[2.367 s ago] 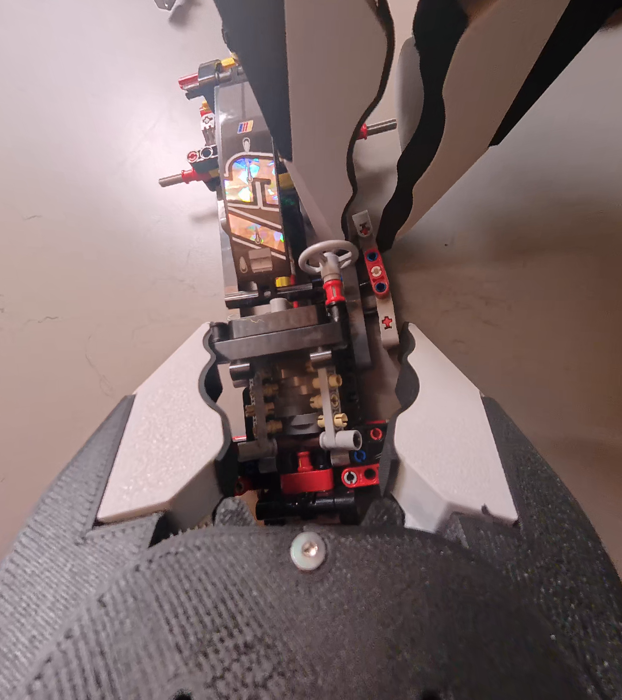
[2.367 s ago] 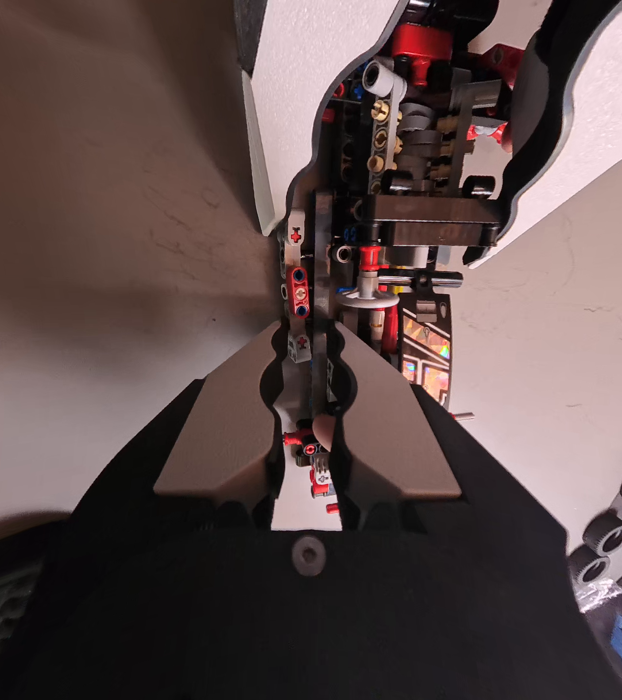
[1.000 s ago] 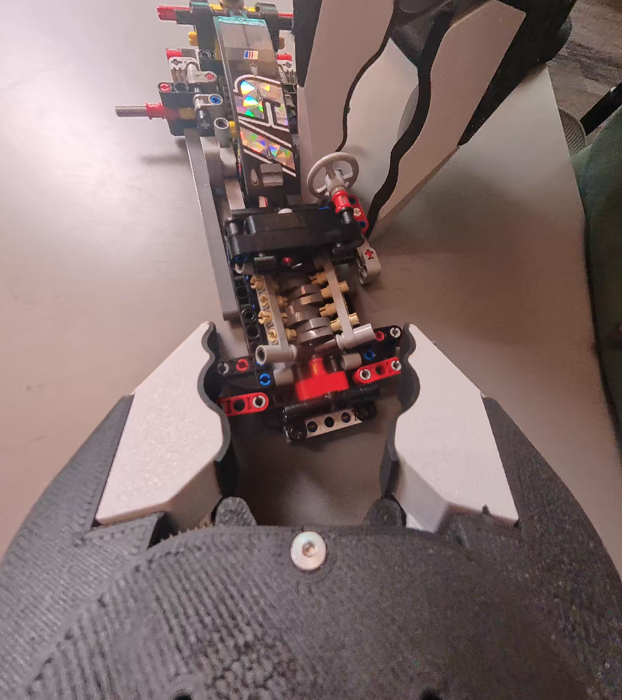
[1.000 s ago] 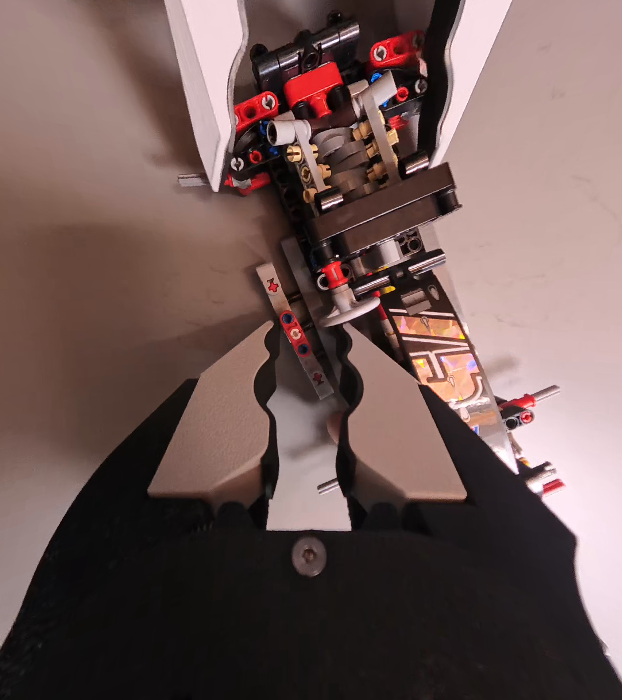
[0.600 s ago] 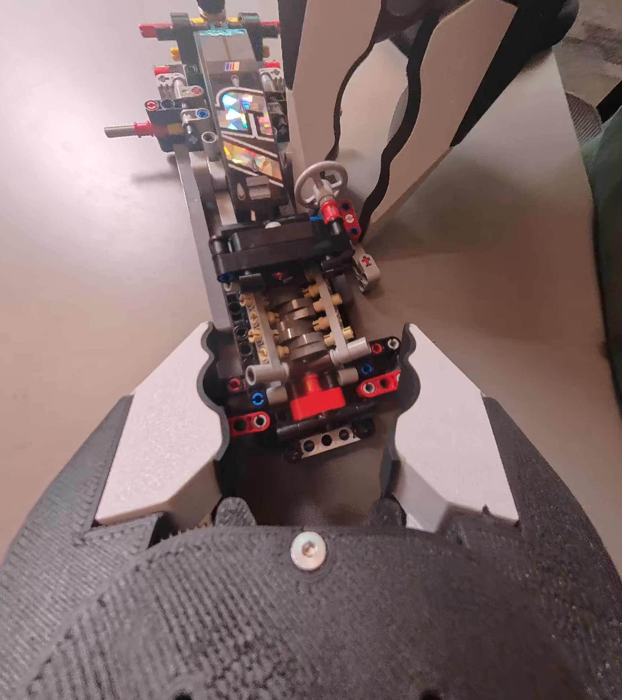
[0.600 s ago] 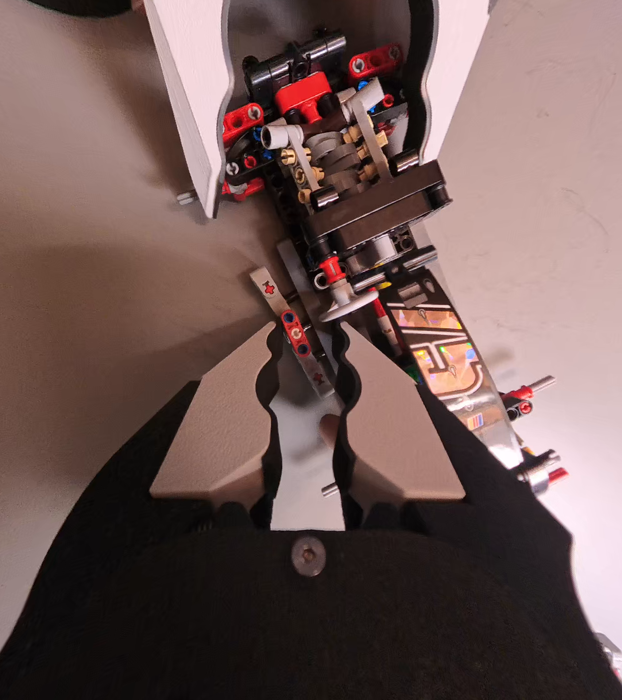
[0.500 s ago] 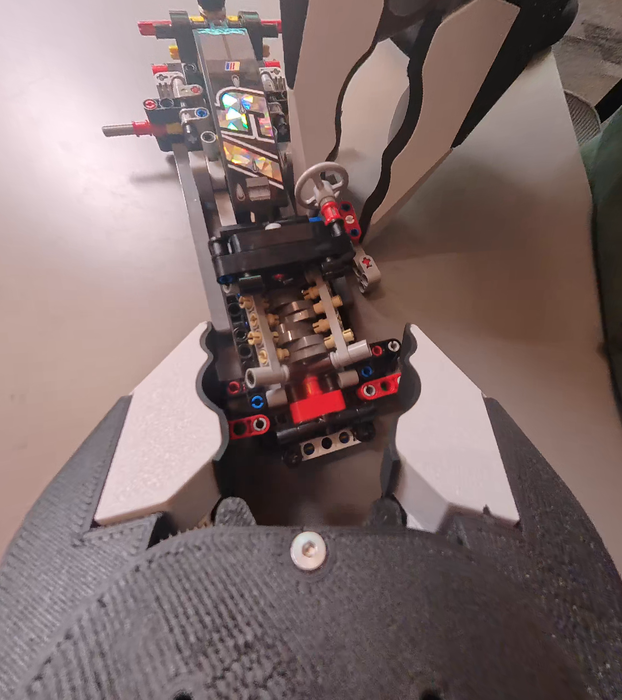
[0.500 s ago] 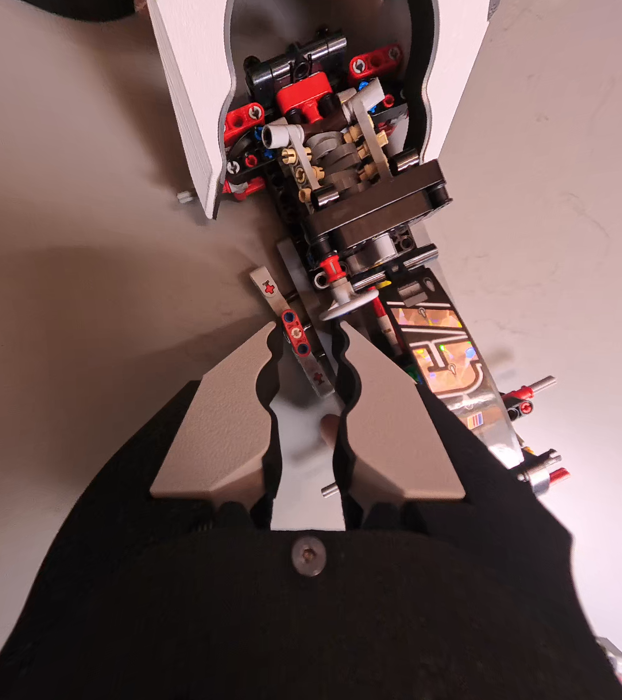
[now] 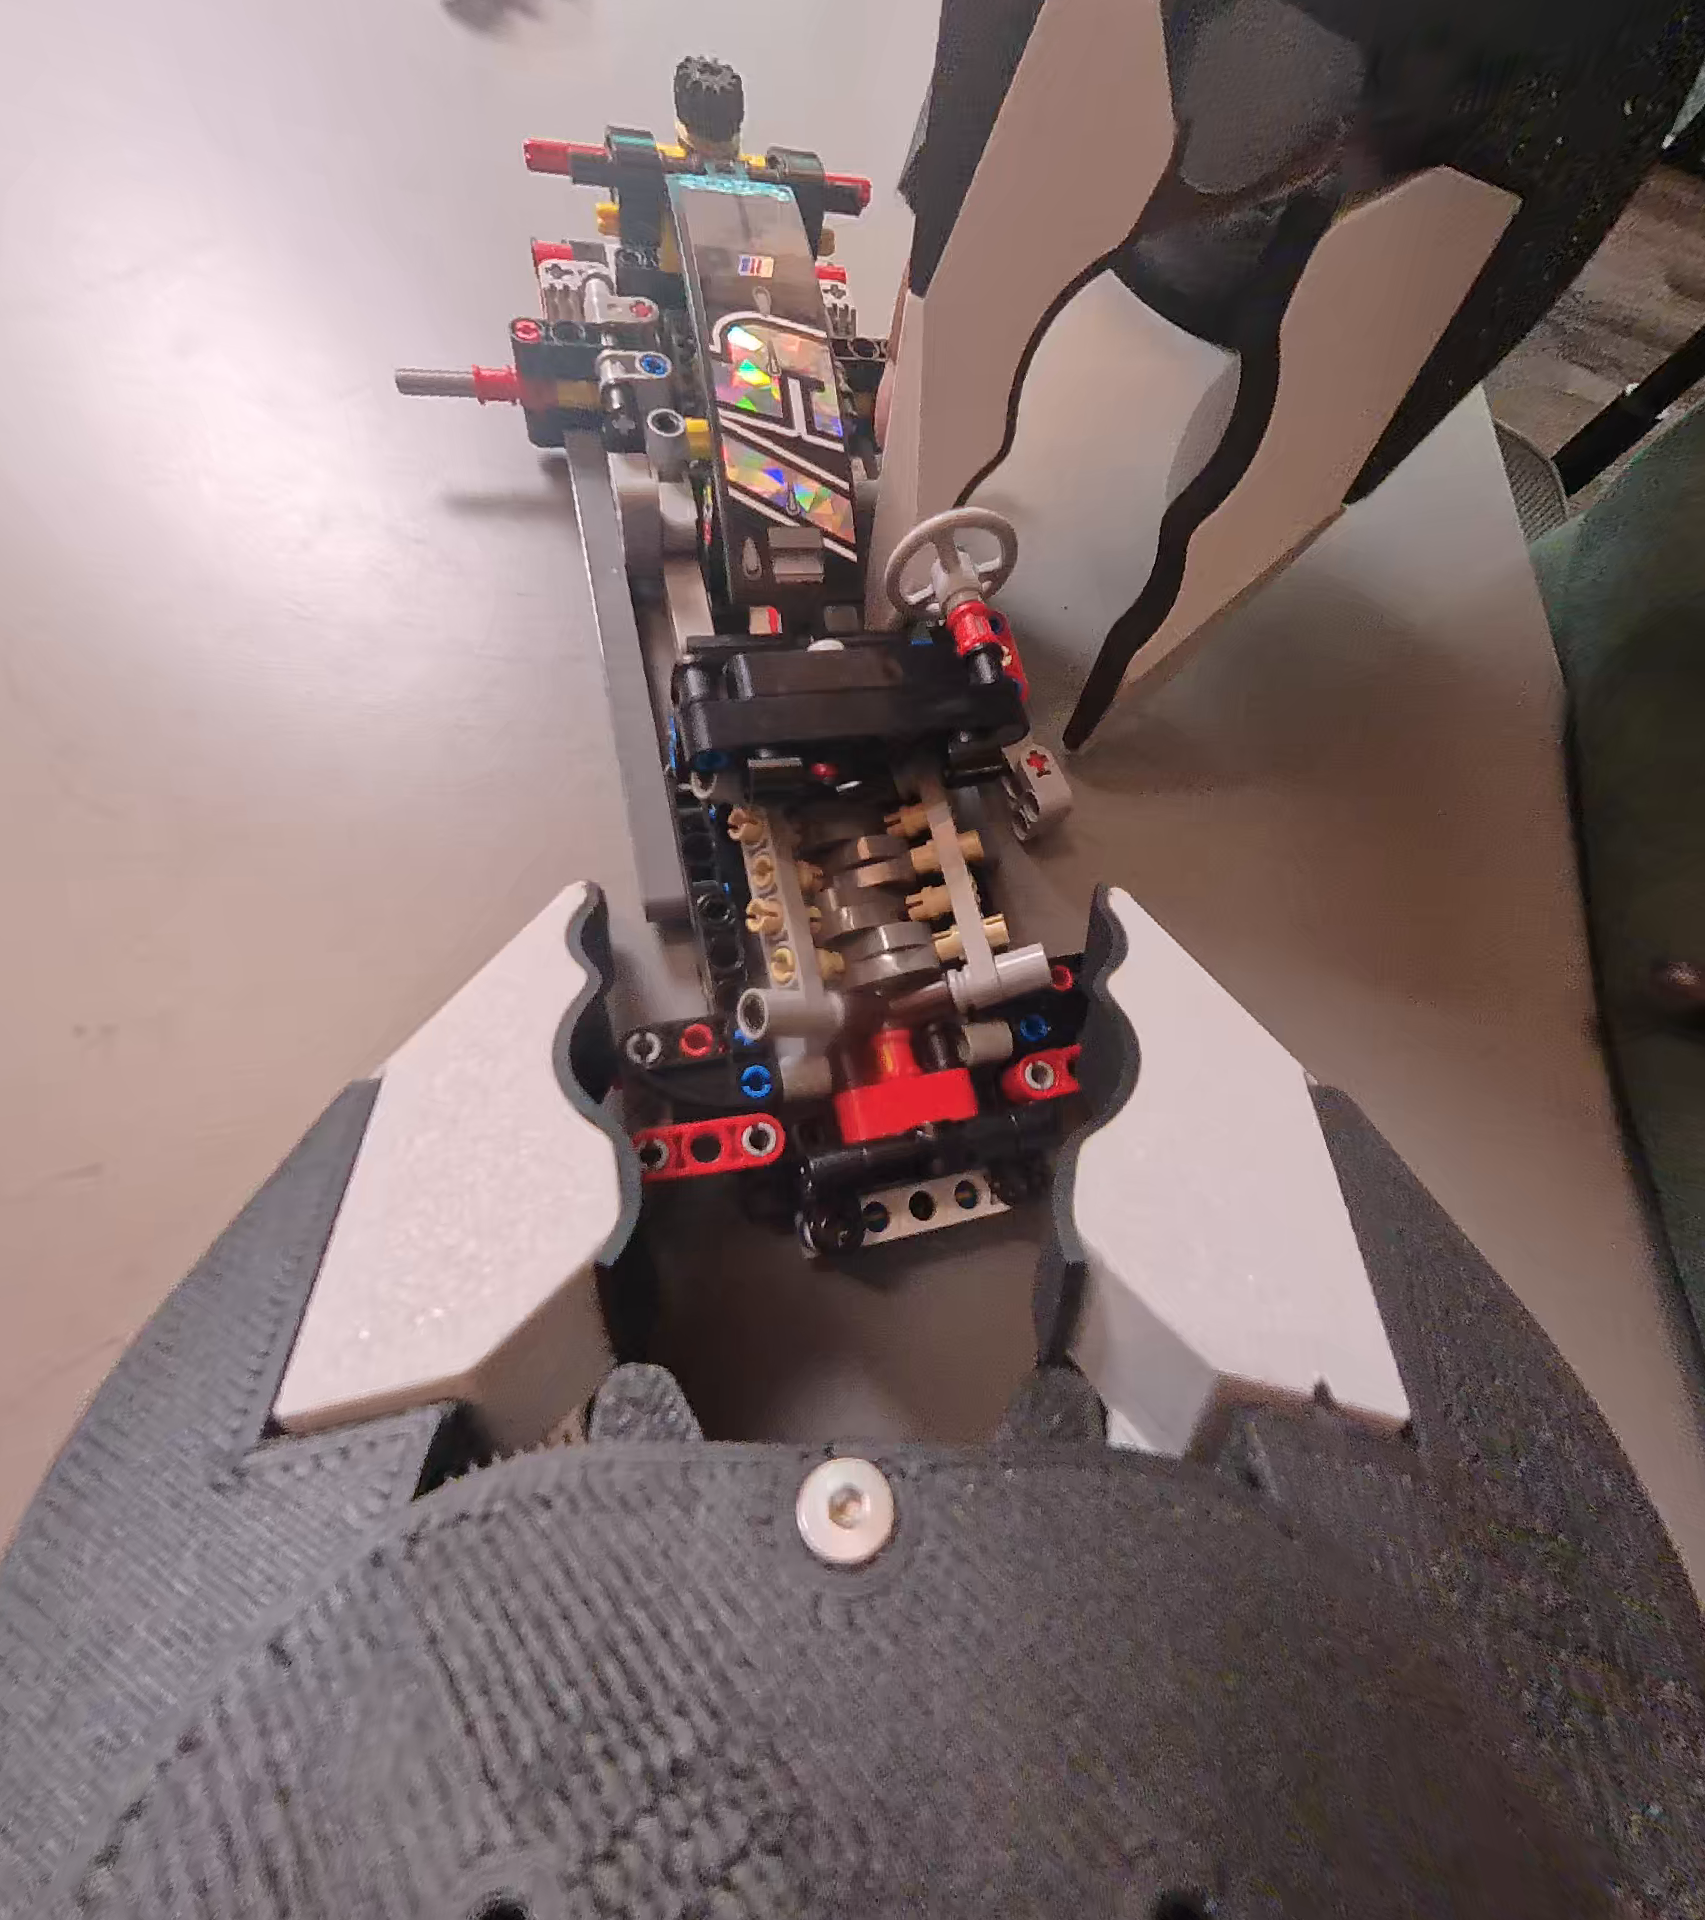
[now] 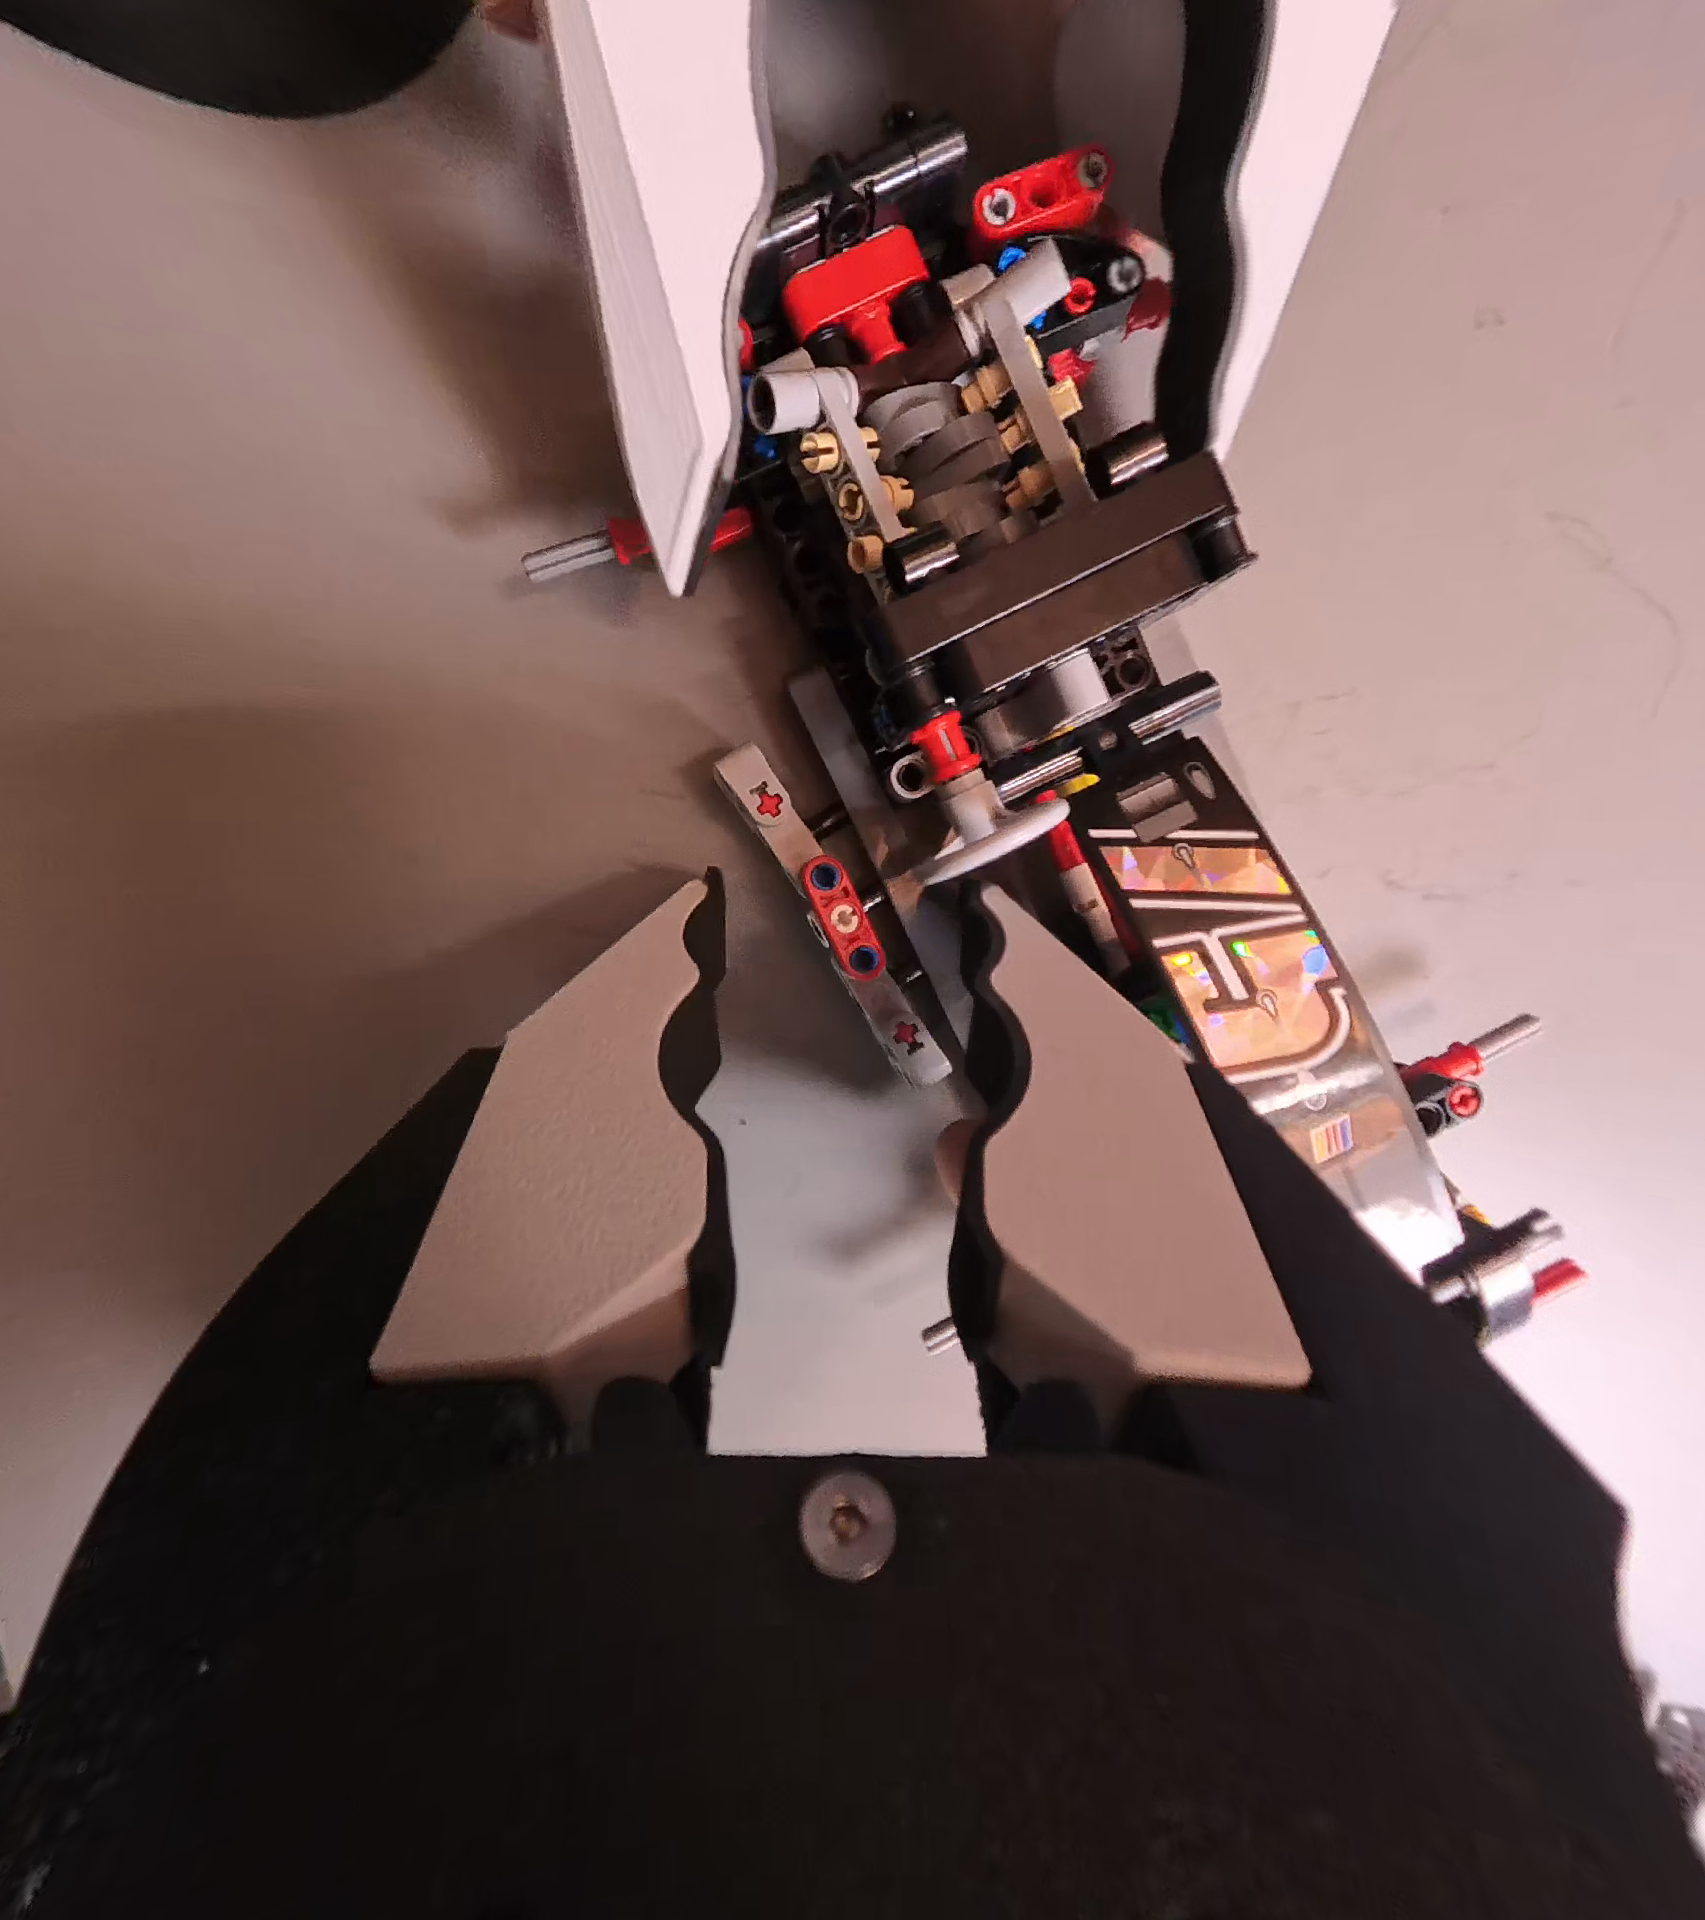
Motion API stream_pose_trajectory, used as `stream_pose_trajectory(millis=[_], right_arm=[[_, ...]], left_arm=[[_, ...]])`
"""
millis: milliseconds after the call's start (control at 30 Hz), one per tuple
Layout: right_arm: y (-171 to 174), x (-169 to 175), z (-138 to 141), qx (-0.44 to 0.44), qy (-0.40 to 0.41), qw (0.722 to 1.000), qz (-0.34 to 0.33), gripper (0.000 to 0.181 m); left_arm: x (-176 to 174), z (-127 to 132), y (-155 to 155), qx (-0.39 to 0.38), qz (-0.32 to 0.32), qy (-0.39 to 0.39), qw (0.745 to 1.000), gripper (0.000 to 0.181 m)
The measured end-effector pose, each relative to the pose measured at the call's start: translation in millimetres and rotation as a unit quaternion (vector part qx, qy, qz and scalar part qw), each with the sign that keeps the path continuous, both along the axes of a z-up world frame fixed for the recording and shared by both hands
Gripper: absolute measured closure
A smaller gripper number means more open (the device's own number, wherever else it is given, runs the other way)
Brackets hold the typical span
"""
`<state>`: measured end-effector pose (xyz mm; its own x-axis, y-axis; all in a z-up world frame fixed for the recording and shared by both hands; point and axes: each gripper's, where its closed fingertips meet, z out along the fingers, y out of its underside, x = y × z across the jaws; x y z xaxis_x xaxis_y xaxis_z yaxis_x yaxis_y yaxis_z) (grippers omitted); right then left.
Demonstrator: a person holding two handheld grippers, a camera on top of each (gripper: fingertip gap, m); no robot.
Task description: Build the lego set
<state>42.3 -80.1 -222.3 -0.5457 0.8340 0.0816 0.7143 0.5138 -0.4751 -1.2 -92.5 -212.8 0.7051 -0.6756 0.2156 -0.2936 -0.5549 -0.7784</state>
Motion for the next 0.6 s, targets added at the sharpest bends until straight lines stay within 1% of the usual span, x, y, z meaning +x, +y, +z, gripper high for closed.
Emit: stream_pose_trajectory(millis=[33, 133, 200, 400, 600], right_arm=[[-0.2, -1.9, -0.2, 0.002, 0.005, 1.0, -0.012, 0.138], [-1.6, -5.0, -1.4, 0.002, 0.018, 0.999, -0.042, 0.138], [0.1, -6.3, -1.9, 0.005, 0.024, 0.998, -0.056, 0.142], [-2.4, -4.9, -3.1, -0.021, 0.02, 0.997, -0.074, 0.146], [-2.1, -4.7, -3.6, -0.03, 0.029, 0.997, -0.058, 0.147]], left_arm=[[1.2, -0.7, 0.4, -0.003, 0.003, -0.001, 1.0, 0.092], [4.4, -2.0, 0.2, -0.004, 0.005, 0.008, 1.0, 0.096], [4.4, -3.3, 0.9, -0.001, 0.01, 0.016, 1.0, 0.097], [3.9, -5.0, 1.0, 0.005, 0.029, 0.033, 0.999, 0.103], [5.6, -5.6, -0.8, 0.012, 0.039, 0.039, 0.998, 0.103]])
